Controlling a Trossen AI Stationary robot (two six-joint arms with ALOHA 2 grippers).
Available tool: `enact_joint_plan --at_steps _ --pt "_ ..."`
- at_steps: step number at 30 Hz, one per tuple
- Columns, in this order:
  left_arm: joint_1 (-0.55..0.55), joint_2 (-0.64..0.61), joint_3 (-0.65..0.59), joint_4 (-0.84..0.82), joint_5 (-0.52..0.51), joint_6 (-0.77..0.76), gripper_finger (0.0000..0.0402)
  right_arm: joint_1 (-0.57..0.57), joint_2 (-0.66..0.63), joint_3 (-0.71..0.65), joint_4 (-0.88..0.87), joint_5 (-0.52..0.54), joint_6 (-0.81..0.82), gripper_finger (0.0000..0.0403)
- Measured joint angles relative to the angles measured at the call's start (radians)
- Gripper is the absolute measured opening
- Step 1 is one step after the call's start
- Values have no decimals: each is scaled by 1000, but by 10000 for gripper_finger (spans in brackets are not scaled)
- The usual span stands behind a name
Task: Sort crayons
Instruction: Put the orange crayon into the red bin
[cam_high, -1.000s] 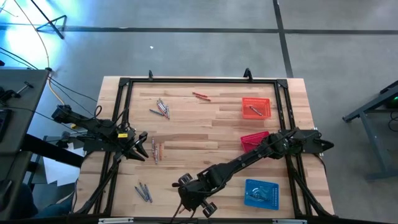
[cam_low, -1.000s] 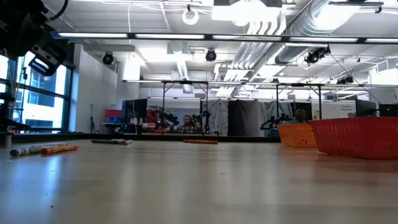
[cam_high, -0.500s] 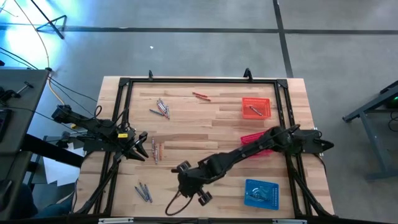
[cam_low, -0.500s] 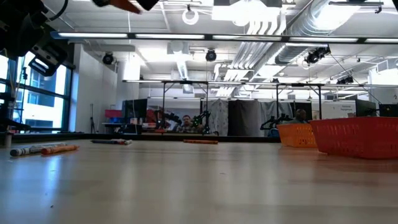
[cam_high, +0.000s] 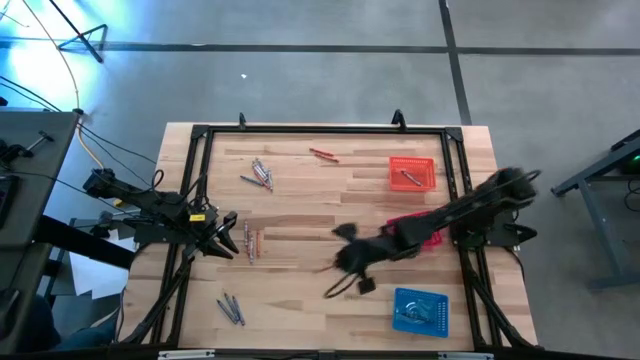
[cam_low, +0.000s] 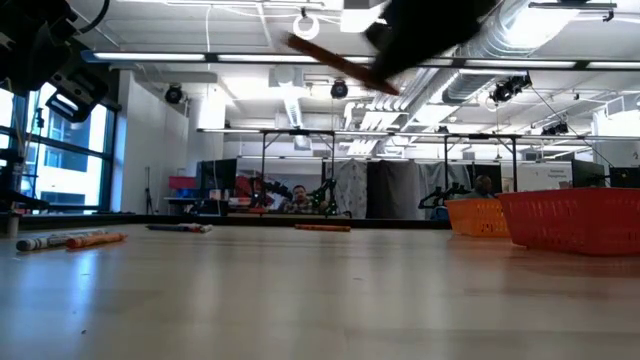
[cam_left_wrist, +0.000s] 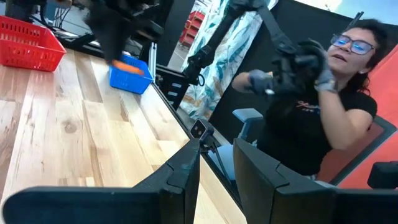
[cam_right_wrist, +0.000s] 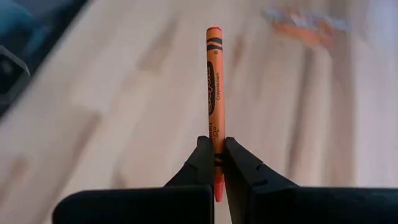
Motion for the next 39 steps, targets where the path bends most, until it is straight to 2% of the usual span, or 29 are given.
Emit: enact_joint_plan --at_steps 9,16,26,39 --pt "0 0 0 0 0 0 86 -96 -434 -395 -153 30 227 0" --pt "0 0 0 0 0 0 86 -180 -651 -560 -337 69 425 0" --pt "0 0 0 0 0 0 86 -184 -727 -574 -541 -11 607 0" --pt "0 0 0 0 0 0 86 -184 -723 -574 -608 -27 650 0"
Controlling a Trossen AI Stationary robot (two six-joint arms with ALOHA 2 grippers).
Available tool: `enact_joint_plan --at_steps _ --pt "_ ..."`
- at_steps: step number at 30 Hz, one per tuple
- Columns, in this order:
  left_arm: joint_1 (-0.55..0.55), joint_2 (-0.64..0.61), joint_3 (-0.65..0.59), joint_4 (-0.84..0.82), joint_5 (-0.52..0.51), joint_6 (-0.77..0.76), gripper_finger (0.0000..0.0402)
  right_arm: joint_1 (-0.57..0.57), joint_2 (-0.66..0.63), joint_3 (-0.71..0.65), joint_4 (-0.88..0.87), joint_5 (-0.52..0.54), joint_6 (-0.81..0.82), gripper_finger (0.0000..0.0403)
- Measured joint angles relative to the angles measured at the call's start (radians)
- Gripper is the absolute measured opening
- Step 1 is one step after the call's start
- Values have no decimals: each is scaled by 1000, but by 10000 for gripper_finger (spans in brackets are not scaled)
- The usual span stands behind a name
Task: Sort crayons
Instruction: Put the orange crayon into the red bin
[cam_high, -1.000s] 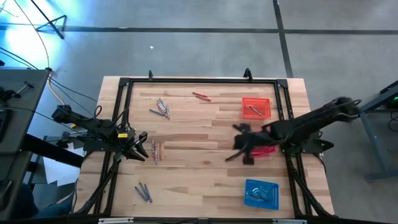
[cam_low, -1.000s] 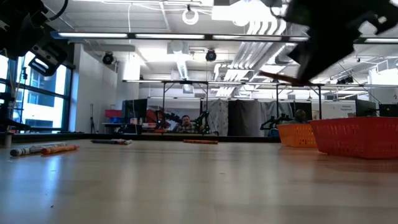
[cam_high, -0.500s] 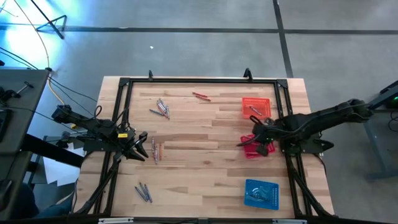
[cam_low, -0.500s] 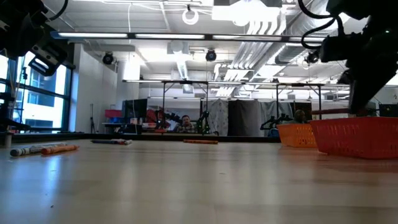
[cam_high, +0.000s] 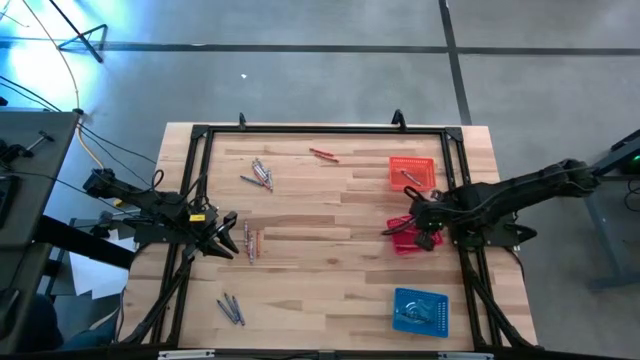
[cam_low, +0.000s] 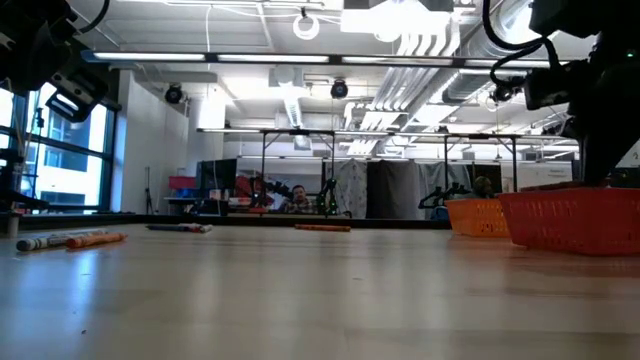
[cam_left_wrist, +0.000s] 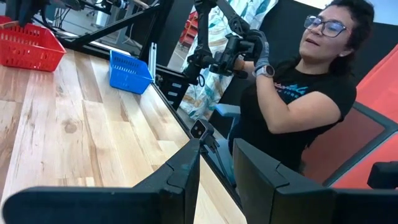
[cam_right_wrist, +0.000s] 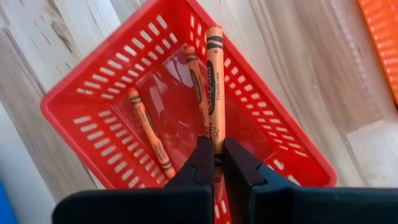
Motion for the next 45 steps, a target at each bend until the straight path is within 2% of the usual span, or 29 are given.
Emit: enact_joint_plan --at_steps 19,34,45 --pt "0 0 0 0 0 0 86 30 0 0 6 -96 -1 1" --pt "0 0 0 0 0 0 86 113 0 1 27 -93 32 1" --pt "0 0 0 0 0 0 86 127 0 1 29 -92 33 1"
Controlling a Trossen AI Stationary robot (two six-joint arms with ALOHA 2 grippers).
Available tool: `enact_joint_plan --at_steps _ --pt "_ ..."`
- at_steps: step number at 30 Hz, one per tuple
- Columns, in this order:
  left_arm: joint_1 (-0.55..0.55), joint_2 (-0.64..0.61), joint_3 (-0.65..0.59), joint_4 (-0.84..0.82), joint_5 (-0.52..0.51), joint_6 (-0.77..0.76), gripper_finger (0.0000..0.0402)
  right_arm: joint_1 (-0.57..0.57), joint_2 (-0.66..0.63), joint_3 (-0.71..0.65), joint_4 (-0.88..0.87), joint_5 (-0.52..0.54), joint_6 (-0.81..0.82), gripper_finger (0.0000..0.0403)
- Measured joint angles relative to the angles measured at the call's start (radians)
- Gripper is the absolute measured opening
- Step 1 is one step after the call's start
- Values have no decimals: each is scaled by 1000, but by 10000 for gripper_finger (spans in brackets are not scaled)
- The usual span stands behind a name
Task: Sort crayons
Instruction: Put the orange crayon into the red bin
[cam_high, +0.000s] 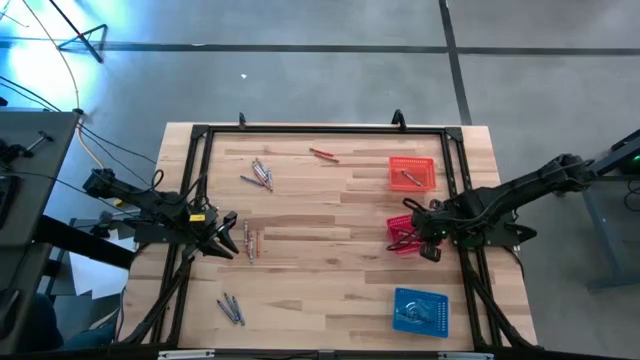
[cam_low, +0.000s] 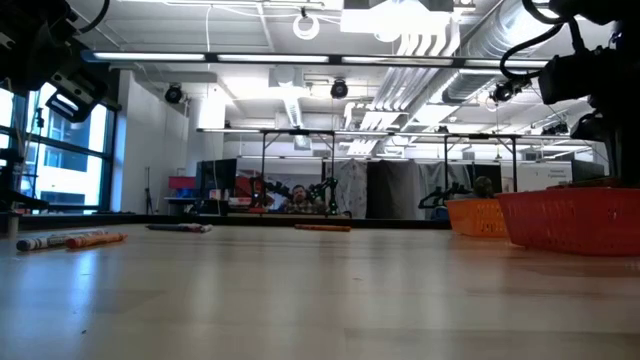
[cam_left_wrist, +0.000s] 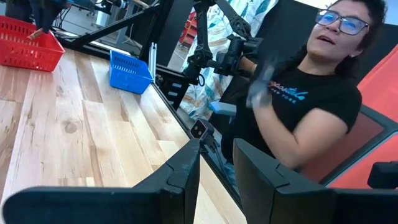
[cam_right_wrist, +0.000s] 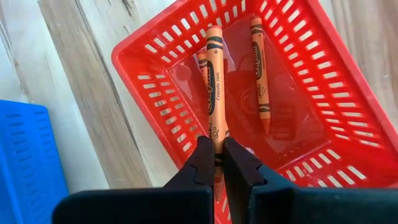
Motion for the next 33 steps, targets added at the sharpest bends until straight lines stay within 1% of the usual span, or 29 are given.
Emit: enact_joint_plan --at_steps 5,15,20,25,33 --pt "0 0 0 0 0 0 86 0 0 0 0 -3 27 1" --pt "0 0 0 0 0 0 86 0 0 0 12 -54 177 1" --pt "0 0 0 0 0 0 86 0 0 0 50 -57 168 1" --pt "0 0 0 0 0 0 86 0 0 0 75 -87 106 1" --pt "0 0 0 0 0 0 86 0 0 0 85 -111 101 1"
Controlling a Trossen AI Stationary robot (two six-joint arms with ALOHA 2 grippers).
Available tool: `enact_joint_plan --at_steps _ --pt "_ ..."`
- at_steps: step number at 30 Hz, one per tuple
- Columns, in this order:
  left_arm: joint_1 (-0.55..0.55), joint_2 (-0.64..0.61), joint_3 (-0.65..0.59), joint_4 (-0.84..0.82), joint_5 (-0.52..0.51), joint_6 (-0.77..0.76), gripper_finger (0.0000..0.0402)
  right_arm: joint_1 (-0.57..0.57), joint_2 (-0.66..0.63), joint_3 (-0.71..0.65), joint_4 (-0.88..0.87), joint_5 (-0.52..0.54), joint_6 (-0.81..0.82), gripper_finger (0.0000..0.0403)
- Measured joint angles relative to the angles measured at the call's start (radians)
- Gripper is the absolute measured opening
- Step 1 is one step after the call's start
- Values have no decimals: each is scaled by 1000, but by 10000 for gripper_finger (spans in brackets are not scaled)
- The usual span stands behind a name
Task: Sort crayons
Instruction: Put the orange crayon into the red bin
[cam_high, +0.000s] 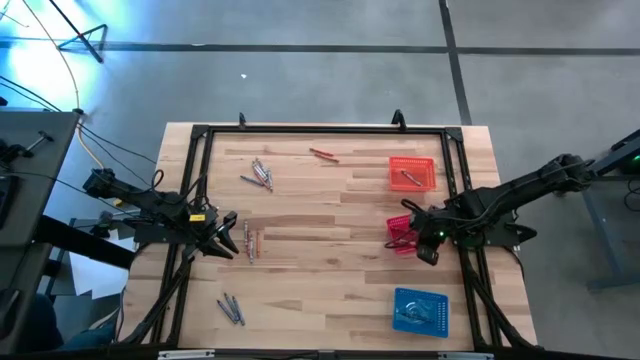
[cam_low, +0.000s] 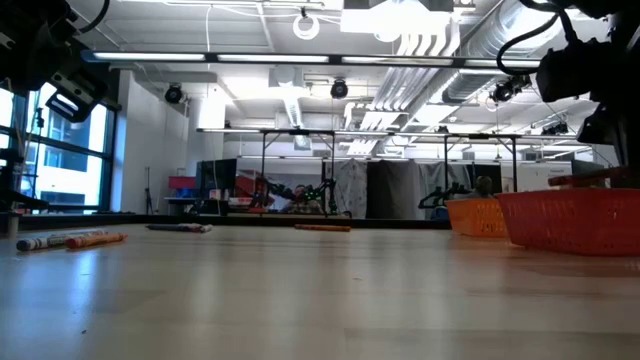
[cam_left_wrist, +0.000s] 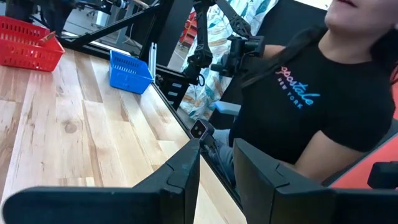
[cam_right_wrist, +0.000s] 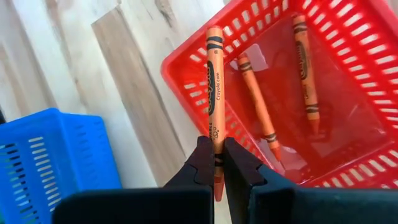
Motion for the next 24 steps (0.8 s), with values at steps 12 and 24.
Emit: enact_joint_plan --at_steps 12,24 --pt "0 0 0 0 0 0 86 -2 0 0 10 8 -38 1" --pt "0 0 0 0 0 0 86 -2 0 0 -111 227 -98 1"
